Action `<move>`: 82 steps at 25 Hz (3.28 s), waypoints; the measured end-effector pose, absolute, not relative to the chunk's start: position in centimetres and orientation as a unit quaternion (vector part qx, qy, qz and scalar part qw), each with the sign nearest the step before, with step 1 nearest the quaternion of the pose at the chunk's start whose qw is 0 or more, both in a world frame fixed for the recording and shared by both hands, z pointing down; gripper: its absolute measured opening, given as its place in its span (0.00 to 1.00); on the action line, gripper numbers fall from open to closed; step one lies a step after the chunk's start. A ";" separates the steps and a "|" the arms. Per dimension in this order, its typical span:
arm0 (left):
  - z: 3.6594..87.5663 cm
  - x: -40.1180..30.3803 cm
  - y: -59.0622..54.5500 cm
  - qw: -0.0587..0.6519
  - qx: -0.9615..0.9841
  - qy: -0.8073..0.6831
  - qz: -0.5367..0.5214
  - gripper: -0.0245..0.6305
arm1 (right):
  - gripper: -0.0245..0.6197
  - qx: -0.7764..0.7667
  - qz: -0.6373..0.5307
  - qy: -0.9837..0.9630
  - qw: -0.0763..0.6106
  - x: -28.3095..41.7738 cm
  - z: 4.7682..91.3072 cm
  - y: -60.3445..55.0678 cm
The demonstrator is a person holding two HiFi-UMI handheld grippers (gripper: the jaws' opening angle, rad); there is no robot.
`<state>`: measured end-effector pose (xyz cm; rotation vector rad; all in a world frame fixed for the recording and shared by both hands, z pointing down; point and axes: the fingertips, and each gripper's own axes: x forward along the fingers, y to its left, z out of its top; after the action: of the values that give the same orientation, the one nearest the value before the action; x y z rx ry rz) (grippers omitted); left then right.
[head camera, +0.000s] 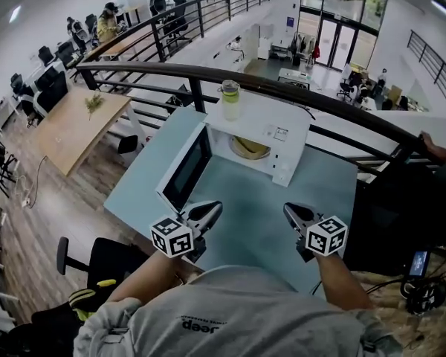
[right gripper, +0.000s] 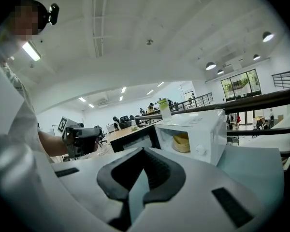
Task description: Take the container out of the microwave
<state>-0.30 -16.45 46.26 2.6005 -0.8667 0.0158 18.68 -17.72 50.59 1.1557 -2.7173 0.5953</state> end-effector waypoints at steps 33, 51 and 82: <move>57.0 -3.3 -29.1 0.233 0.931 -0.277 0.052 0.06 | 0.09 0.470 0.068 -0.829 0.297 7.6 62.8 -40.6; 60.1 -3.4 -30.7 0.242 0.926 -0.283 0.060 0.06 | 0.20 0.482 0.027 -0.786 0.387 7.0 66.9 -47.2; 61.9 -8.1 -32.2 0.229 0.919 -0.311 0.075 0.06 | 0.17 0.473 0.011 -0.746 0.468 7.8 70.1 -49.2</move>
<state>-8.11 -32.24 61.94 2.5305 -0.8565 0.2073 7.75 -49.25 70.13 1.1590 -1.8306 0.0264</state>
